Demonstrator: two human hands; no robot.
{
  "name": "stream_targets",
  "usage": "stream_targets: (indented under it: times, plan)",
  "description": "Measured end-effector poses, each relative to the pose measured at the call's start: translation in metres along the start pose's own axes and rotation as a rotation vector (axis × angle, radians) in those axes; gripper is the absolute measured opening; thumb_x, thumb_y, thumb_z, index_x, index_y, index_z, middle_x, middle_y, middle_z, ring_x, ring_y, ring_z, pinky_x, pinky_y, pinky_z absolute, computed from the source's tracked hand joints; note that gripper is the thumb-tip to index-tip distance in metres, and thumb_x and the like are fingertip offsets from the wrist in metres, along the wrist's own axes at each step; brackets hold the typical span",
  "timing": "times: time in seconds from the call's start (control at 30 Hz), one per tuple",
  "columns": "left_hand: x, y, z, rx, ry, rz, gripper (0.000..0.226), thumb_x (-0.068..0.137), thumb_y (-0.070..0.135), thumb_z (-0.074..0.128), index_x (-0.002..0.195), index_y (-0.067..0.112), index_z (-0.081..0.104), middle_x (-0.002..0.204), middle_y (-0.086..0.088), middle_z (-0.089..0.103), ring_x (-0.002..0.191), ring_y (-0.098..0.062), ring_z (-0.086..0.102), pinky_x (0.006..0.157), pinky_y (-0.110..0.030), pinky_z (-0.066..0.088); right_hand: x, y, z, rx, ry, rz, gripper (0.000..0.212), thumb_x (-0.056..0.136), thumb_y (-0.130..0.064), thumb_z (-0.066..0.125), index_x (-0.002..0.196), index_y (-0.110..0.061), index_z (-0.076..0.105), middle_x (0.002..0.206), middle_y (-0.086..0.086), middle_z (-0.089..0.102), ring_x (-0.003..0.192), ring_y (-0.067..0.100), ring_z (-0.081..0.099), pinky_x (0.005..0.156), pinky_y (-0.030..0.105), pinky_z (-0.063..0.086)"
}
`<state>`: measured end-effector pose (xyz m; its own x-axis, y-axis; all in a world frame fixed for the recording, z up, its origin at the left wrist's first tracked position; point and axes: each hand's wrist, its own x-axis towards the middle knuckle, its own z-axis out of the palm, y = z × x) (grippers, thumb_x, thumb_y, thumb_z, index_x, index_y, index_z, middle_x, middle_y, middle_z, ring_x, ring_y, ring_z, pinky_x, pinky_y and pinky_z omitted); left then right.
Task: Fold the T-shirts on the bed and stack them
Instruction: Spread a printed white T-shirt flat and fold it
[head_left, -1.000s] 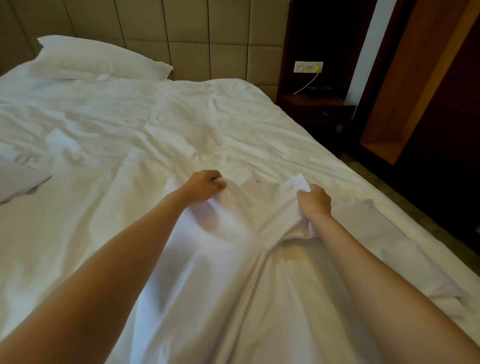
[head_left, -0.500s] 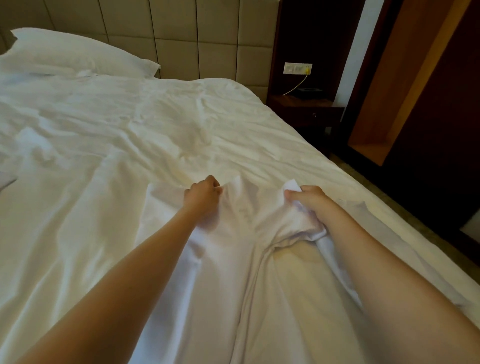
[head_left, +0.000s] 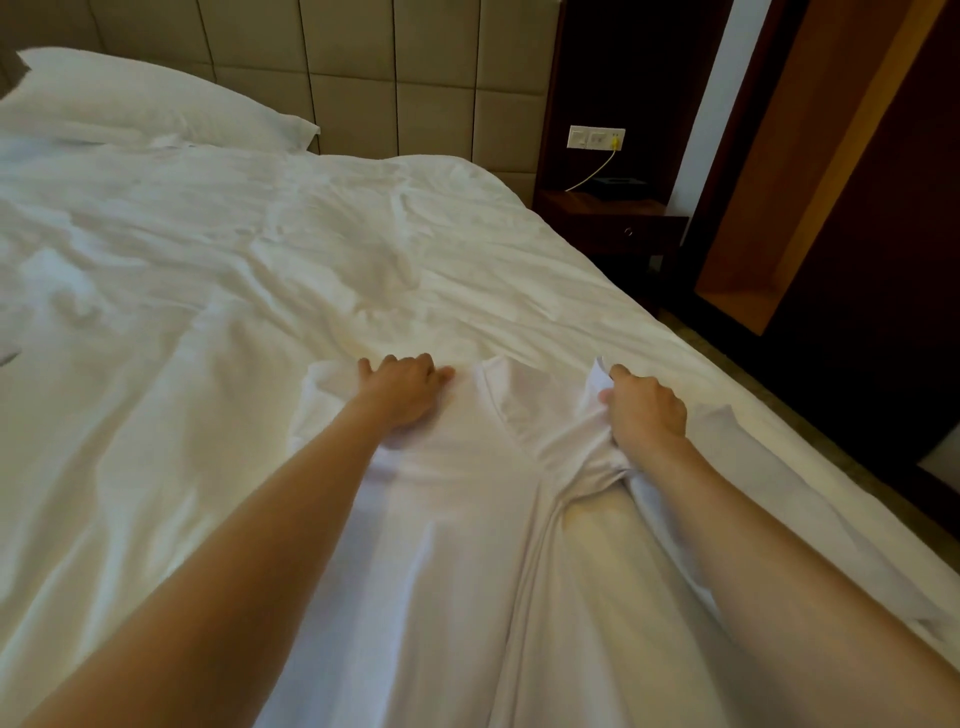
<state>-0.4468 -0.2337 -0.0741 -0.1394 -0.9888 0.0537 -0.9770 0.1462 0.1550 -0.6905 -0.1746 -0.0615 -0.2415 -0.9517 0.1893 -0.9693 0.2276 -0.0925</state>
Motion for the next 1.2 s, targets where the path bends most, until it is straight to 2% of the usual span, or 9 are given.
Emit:
stream_targets:
  times: [0.17,0.37,0.53,0.63,0.77,0.87,0.97,1.07,1.2]
  plan:
    - [0.007,-0.045,-0.022,0.100,-0.228,-0.003,0.030,0.089,0.054,0.049,0.105,0.029,0.056,0.121,0.002,0.055,0.123,-0.021,0.039,0.102,-0.042,0.021,0.002,-0.002,0.004,0.020,0.009,0.065,0.022,0.101,-0.016,0.038,0.120,-0.008,0.045,0.114,0.017,0.061,0.102,0.033,0.059,0.072,0.033,0.039]
    - [0.016,-0.042,-0.014,-0.076,0.117,-0.054,0.031,0.089,0.039,0.057,0.113,0.019,0.054,0.121,-0.007,0.056,0.117,-0.025,0.048,0.097,-0.037,0.028,0.003,-0.008,0.007,-0.012,0.011,0.188,0.028,0.096,-0.006,0.043,0.123,-0.003,0.038,0.118,0.017,0.059,0.104,0.031,0.060,0.076,0.033,0.042]
    - [0.007,-0.058,-0.005,-0.016,0.144,-0.251,0.067,0.091,0.060,0.039,0.129,0.005,0.043,0.130,-0.020,0.050,0.121,-0.035,0.046,0.099,-0.042,0.033,0.004,-0.006,0.007,0.116,0.019,0.302,0.043,0.096,-0.015,0.050,0.131,0.001,0.031,0.121,0.019,0.057,0.108,0.033,0.058,0.080,0.036,0.044]
    - [-0.002,-0.085,-0.022,-0.243,0.167,-0.474,0.075,0.086,0.066,0.043,0.117,-0.002,0.053,0.114,-0.023,0.060,0.109,-0.037,0.055,0.091,-0.039,0.040,0.007,0.005,0.004,0.357,-0.068,0.418,0.044,0.090,-0.033,0.060,0.119,0.000,0.052,0.118,0.017,0.059,0.108,0.035,0.057,0.080,0.034,0.042]
    - [-0.025,-0.095,-0.035,-0.802,-0.108,-0.645,0.062,0.073,0.061,0.067,0.082,0.000,0.060,0.067,-0.010,0.057,0.061,-0.024,0.056,0.059,-0.028,0.048,0.009,0.011,0.000,0.596,-0.174,0.497,0.042,0.083,-0.031,0.069,0.110,-0.001,0.057,0.113,0.017,0.062,0.103,0.035,0.059,0.083,0.036,0.046]
    - [-0.042,-0.094,-0.029,-1.189,-0.308,-0.622,0.038,0.080,0.042,0.070,0.088,0.006,0.062,0.059,-0.004,0.063,0.047,-0.015,0.061,0.044,-0.021,0.050,0.009,0.007,-0.001,0.623,-0.147,0.505,0.034,0.087,-0.020,0.065,0.113,0.000,0.056,0.118,0.019,0.060,0.106,0.037,0.057,0.085,0.037,0.046]
    - [-0.053,-0.085,-0.021,-1.423,-0.374,-0.522,0.019,0.090,0.024,0.060,0.100,0.009,0.065,0.069,-0.006,0.069,0.052,-0.013,0.066,0.050,-0.024,0.056,0.007,0.004,-0.001,0.642,-0.083,0.509,0.034,0.090,-0.020,0.059,0.118,-0.001,0.056,0.122,0.019,0.059,0.109,0.038,0.056,0.087,0.037,0.045]
    - [-0.056,-0.074,-0.016,-1.406,-0.209,-0.654,0.023,0.089,0.016,0.063,0.104,0.000,0.061,0.062,-0.011,0.065,0.049,-0.023,0.063,0.050,-0.030,0.055,0.004,0.000,0.000,0.651,-0.009,0.484,0.033,0.092,-0.021,0.055,0.119,-0.001,0.056,0.124,0.018,0.058,0.110,0.039,0.054,0.087,0.038,0.043]
    - [-0.055,-0.079,-0.024,-1.342,0.125,-0.697,0.043,0.084,0.012,0.070,0.116,-0.012,0.055,0.079,-0.013,0.057,0.068,-0.026,0.054,0.067,-0.034,0.047,0.003,-0.010,-0.002,0.660,0.109,0.454,0.022,0.095,-0.020,0.050,0.107,-0.003,0.057,0.118,0.018,0.059,0.106,0.039,0.054,0.076,0.035,0.037]
